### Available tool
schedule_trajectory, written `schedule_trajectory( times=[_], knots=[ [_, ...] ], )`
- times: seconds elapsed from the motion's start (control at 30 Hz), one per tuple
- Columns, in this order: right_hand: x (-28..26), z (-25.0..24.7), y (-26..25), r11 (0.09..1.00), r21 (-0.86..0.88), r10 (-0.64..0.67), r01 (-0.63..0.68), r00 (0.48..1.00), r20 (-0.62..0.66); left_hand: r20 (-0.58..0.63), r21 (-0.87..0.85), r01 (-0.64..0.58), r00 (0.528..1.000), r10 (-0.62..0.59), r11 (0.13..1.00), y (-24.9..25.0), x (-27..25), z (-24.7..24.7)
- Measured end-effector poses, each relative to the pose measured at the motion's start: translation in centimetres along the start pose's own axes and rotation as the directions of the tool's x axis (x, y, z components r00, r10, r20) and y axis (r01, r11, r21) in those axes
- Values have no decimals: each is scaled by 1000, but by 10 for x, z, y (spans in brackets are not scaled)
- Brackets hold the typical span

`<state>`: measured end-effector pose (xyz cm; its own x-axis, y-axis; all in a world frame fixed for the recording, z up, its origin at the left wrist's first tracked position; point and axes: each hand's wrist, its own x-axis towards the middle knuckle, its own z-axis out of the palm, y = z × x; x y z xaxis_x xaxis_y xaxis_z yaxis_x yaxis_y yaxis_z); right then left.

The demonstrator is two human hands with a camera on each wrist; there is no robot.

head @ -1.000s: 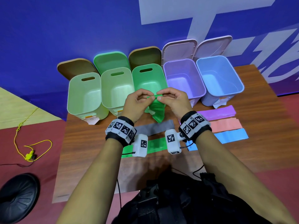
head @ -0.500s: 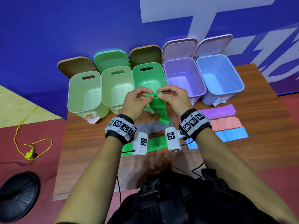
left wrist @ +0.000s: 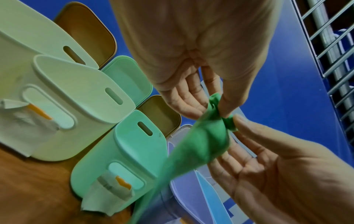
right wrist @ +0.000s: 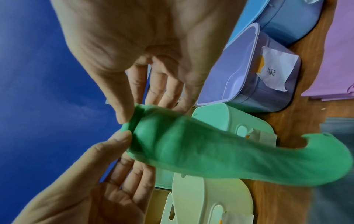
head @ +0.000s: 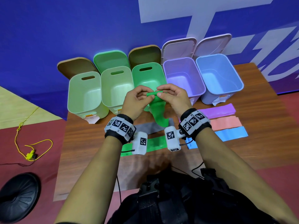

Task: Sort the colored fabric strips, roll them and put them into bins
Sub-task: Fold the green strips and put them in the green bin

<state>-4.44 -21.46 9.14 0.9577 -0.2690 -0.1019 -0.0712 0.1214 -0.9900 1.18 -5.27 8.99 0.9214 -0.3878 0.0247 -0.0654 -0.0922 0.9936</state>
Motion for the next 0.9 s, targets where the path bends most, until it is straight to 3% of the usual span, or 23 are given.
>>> schedule_trajectory(
  times=[0.9],
  knots=[
    [-1,2,7,1000,8,20,-21,1000,14,38,-22,19,999,-18,1000,2,0,-1]
  ],
)
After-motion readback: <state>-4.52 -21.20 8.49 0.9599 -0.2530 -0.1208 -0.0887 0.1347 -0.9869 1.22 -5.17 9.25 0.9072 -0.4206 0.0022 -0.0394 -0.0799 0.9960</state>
